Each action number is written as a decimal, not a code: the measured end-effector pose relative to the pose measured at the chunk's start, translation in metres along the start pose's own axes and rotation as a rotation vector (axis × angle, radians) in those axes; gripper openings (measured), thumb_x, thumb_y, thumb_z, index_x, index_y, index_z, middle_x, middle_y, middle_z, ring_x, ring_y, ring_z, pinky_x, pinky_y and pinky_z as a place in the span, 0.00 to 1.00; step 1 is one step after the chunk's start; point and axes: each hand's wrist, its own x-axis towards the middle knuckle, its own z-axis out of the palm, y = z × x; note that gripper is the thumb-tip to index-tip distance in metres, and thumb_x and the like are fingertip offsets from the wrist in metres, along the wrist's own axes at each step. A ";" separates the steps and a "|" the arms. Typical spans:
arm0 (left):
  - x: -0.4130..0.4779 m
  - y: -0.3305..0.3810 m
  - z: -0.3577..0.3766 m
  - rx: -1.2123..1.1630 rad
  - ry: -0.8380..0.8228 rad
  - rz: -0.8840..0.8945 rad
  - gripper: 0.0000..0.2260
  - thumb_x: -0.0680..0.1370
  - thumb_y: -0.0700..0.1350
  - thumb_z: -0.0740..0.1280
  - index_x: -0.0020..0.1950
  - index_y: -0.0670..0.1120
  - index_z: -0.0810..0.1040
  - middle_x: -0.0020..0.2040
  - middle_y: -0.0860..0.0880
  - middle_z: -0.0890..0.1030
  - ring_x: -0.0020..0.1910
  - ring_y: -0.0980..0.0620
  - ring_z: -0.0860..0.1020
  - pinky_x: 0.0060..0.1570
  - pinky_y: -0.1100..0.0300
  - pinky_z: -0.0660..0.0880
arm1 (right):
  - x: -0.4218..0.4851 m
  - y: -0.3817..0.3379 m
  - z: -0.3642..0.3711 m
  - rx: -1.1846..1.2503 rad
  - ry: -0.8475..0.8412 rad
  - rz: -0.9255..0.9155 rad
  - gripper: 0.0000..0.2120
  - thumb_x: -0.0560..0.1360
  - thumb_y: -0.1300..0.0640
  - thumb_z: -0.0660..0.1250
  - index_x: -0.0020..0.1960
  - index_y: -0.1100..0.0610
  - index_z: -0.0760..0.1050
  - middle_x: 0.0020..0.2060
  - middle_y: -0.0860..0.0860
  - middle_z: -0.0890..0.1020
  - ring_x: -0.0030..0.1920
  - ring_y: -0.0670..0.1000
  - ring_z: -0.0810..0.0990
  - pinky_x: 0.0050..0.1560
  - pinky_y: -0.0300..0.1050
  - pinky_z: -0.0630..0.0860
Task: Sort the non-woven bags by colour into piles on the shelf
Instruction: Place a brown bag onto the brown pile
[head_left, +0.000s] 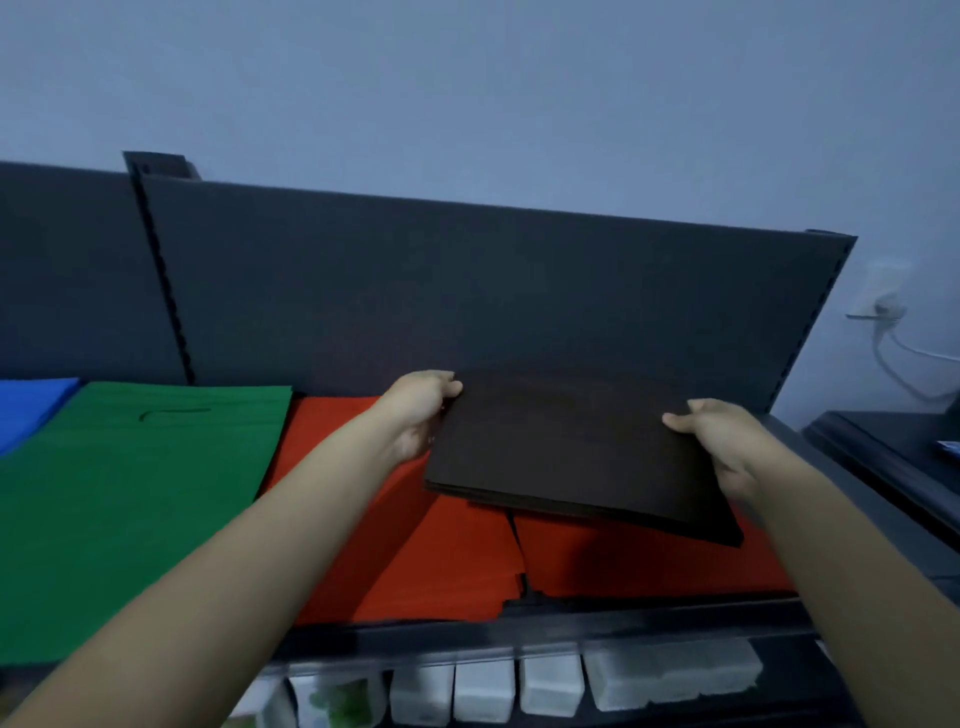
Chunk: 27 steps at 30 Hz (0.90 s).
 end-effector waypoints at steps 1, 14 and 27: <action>-0.004 0.004 -0.012 0.013 -0.023 0.030 0.14 0.83 0.35 0.53 0.62 0.40 0.76 0.50 0.45 0.81 0.43 0.52 0.79 0.43 0.58 0.76 | -0.006 -0.003 0.009 0.013 -0.007 -0.009 0.18 0.80 0.67 0.60 0.70 0.62 0.68 0.51 0.52 0.78 0.40 0.50 0.77 0.41 0.47 0.74; -0.093 0.090 -0.211 -0.080 -0.292 0.351 0.18 0.84 0.42 0.56 0.71 0.58 0.69 0.60 0.50 0.81 0.56 0.50 0.81 0.53 0.49 0.78 | -0.135 -0.056 0.181 0.219 0.030 -0.469 0.20 0.75 0.62 0.68 0.65 0.51 0.73 0.54 0.51 0.83 0.51 0.50 0.83 0.46 0.47 0.80; -0.145 0.133 -0.444 -0.019 -0.115 0.384 0.24 0.75 0.34 0.66 0.67 0.54 0.72 0.58 0.46 0.82 0.54 0.45 0.82 0.47 0.51 0.80 | -0.176 -0.057 0.421 0.290 -0.293 -0.444 0.30 0.73 0.72 0.64 0.69 0.49 0.70 0.52 0.53 0.84 0.48 0.53 0.84 0.42 0.47 0.81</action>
